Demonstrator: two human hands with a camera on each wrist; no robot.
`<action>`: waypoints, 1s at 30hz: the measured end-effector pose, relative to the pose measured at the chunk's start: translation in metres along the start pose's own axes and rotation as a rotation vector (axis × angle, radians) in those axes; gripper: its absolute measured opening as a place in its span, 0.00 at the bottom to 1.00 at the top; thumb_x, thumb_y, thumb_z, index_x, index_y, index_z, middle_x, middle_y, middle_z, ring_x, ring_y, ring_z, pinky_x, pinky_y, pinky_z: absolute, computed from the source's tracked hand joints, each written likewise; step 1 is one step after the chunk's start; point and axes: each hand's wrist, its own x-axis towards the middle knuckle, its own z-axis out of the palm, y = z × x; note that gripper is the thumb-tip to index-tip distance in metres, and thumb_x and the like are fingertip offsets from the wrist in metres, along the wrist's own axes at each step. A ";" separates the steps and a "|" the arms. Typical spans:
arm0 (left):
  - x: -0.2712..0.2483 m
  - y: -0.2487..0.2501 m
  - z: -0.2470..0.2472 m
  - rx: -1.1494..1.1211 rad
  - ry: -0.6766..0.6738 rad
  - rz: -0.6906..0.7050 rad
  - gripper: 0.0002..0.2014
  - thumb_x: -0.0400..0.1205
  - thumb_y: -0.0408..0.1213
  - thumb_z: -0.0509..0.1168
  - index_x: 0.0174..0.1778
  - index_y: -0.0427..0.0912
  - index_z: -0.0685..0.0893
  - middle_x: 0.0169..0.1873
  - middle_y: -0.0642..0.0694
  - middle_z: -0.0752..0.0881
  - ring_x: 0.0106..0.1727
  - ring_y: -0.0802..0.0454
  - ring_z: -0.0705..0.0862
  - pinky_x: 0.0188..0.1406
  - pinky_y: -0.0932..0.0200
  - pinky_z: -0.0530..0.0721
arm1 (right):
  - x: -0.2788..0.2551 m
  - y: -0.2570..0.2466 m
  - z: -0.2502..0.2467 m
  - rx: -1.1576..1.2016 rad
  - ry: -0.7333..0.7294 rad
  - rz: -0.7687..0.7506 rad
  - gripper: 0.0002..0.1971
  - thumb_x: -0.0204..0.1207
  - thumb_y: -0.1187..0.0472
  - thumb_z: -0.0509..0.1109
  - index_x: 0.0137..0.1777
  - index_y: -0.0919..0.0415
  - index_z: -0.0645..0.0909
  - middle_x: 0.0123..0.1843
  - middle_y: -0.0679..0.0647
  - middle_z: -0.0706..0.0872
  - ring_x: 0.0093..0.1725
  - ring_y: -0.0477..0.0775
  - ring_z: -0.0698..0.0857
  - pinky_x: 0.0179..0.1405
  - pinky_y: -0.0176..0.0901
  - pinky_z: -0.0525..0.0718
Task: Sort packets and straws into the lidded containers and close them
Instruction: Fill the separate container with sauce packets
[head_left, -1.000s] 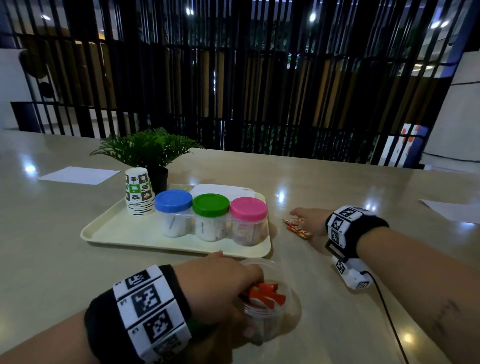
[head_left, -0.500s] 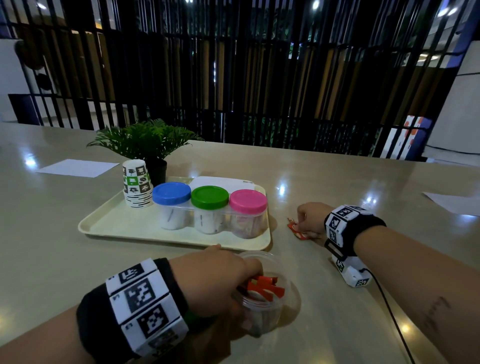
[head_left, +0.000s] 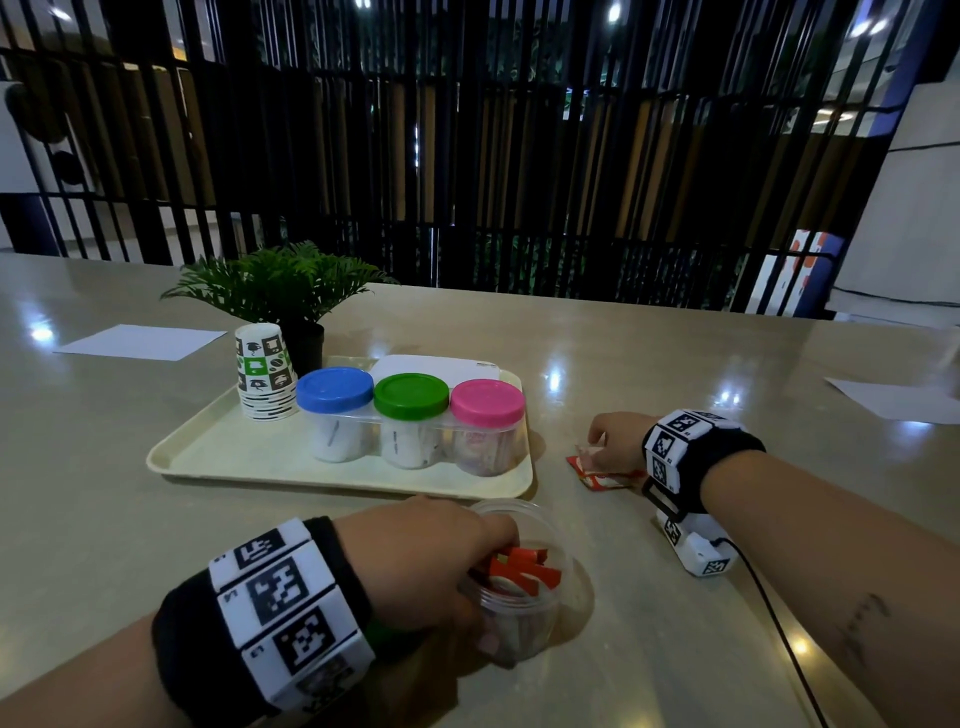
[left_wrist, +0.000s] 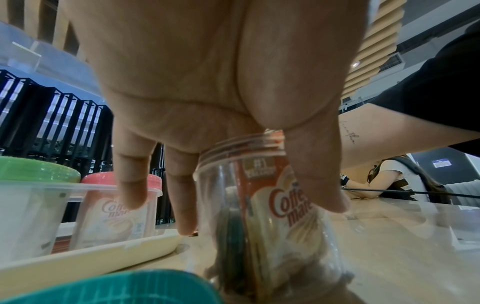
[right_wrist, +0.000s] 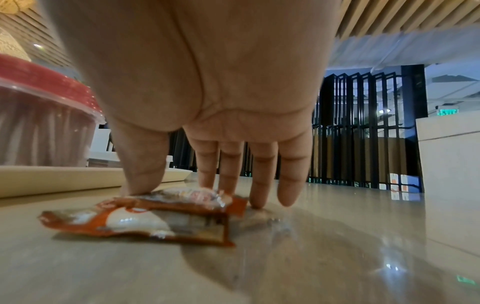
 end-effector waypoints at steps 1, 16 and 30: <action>0.000 0.000 0.000 -0.005 -0.002 -0.002 0.29 0.71 0.57 0.76 0.65 0.60 0.72 0.60 0.55 0.83 0.59 0.54 0.81 0.62 0.47 0.82 | -0.001 0.000 0.000 0.023 -0.001 -0.006 0.23 0.77 0.45 0.69 0.67 0.56 0.76 0.65 0.54 0.80 0.62 0.55 0.80 0.55 0.44 0.76; -0.004 0.005 -0.005 0.069 -0.004 -0.001 0.30 0.73 0.58 0.73 0.68 0.58 0.72 0.62 0.54 0.83 0.60 0.54 0.81 0.63 0.51 0.80 | -0.035 -0.001 -0.038 0.268 0.119 -0.180 0.11 0.80 0.61 0.67 0.61 0.62 0.77 0.59 0.60 0.83 0.54 0.59 0.84 0.54 0.53 0.84; -0.017 0.014 -0.012 0.118 0.072 -0.052 0.30 0.74 0.62 0.71 0.71 0.62 0.71 0.64 0.58 0.80 0.62 0.56 0.78 0.67 0.50 0.78 | -0.151 -0.069 -0.049 0.270 0.184 -0.531 0.20 0.64 0.66 0.80 0.50 0.49 0.76 0.46 0.47 0.83 0.43 0.47 0.84 0.41 0.44 0.87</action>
